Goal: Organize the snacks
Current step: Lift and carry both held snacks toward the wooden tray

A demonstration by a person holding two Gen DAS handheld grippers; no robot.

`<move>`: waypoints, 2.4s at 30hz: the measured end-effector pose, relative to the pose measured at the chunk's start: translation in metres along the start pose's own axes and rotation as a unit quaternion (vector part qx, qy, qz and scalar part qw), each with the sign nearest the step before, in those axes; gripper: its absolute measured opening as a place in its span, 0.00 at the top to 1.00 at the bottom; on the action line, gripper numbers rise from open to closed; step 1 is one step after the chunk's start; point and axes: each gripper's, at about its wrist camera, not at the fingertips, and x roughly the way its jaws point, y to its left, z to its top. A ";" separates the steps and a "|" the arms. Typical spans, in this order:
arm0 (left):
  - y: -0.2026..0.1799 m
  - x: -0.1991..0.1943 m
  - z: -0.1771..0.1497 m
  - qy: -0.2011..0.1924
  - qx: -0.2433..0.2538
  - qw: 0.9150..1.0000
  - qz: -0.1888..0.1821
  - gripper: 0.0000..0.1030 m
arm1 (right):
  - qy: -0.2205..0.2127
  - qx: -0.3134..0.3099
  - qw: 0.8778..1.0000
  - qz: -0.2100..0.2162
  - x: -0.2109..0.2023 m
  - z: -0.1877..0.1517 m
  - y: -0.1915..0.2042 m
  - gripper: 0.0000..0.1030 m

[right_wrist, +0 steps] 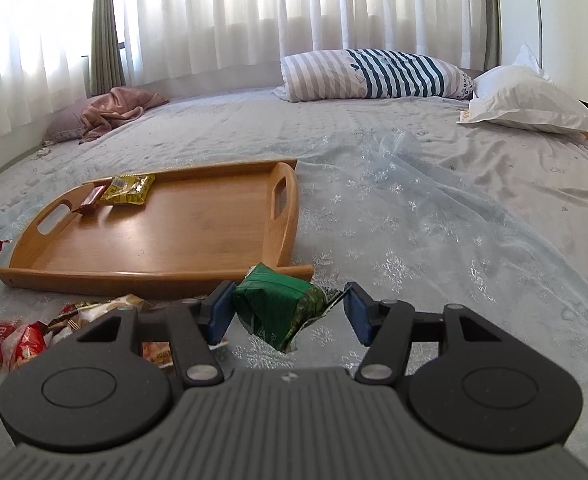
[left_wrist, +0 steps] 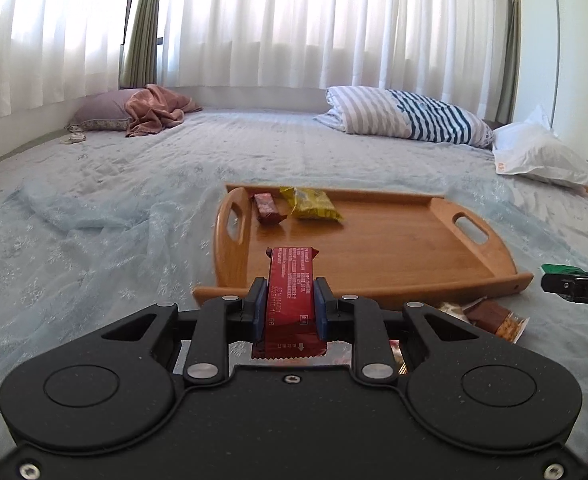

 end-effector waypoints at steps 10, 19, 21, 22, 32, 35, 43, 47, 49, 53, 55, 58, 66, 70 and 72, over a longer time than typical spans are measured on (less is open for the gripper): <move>-0.027 0.034 0.034 -0.020 0.012 0.999 -0.039 0.78 | -0.019 -0.038 0.997 0.064 0.036 0.047 0.018 0.40; -0.049 0.074 0.049 -0.023 0.035 0.998 -0.050 0.78 | -0.009 -0.065 0.993 0.095 0.083 0.074 0.035 0.40; -0.051 0.083 0.054 -0.020 0.032 0.998 -0.055 0.78 | -0.006 -0.068 0.993 0.100 0.092 0.077 0.037 0.40; -0.052 0.089 0.056 -0.018 0.031 0.998 -0.059 0.78 | -0.004 -0.068 0.993 0.101 0.096 0.079 0.038 0.40; -0.061 0.153 0.084 0.000 0.060 0.996 -0.058 0.78 | 0.034 -0.070 0.991 0.113 0.149 0.098 0.041 0.40; -0.064 0.176 0.087 0.012 0.052 0.997 -0.057 0.78 | 0.040 -0.079 0.991 0.101 0.162 0.100 0.044 0.40; -0.078 0.230 0.092 0.042 0.053 0.995 -0.074 0.78 | 0.057 -0.063 0.993 0.088 0.188 0.105 0.037 0.40; -0.080 0.254 0.092 0.061 0.041 0.995 -0.068 0.78 | 0.053 -0.054 0.993 0.087 0.194 0.109 0.033 0.40; -0.080 0.265 0.091 0.069 0.038 0.995 -0.065 0.78 | 0.049 -0.051 0.993 0.092 0.193 0.112 0.030 0.40; -0.086 0.284 0.092 0.082 0.044 0.994 -0.049 0.78 | 0.038 -0.061 0.993 0.091 0.189 0.115 0.025 0.40; -0.091 0.291 0.091 0.090 0.054 0.994 -0.037 0.78 | 0.038 -0.055 0.993 0.100 0.188 0.117 0.022 0.40; -0.096 0.297 0.091 0.097 0.059 0.993 -0.024 0.78 | 0.035 -0.051 0.992 0.107 0.186 0.120 0.019 0.40; -0.099 0.301 0.094 0.097 0.057 0.994 -0.001 0.77 | 0.028 -0.060 0.992 0.106 0.180 0.123 0.018 0.40; -0.097 0.304 0.095 0.103 0.050 0.993 0.000 0.73 | 0.031 -0.058 0.992 0.105 0.180 0.123 0.015 0.40; -0.095 0.305 0.095 0.105 0.040 0.994 -0.004 0.72 | 0.033 -0.055 0.992 0.105 0.179 0.123 0.013 0.40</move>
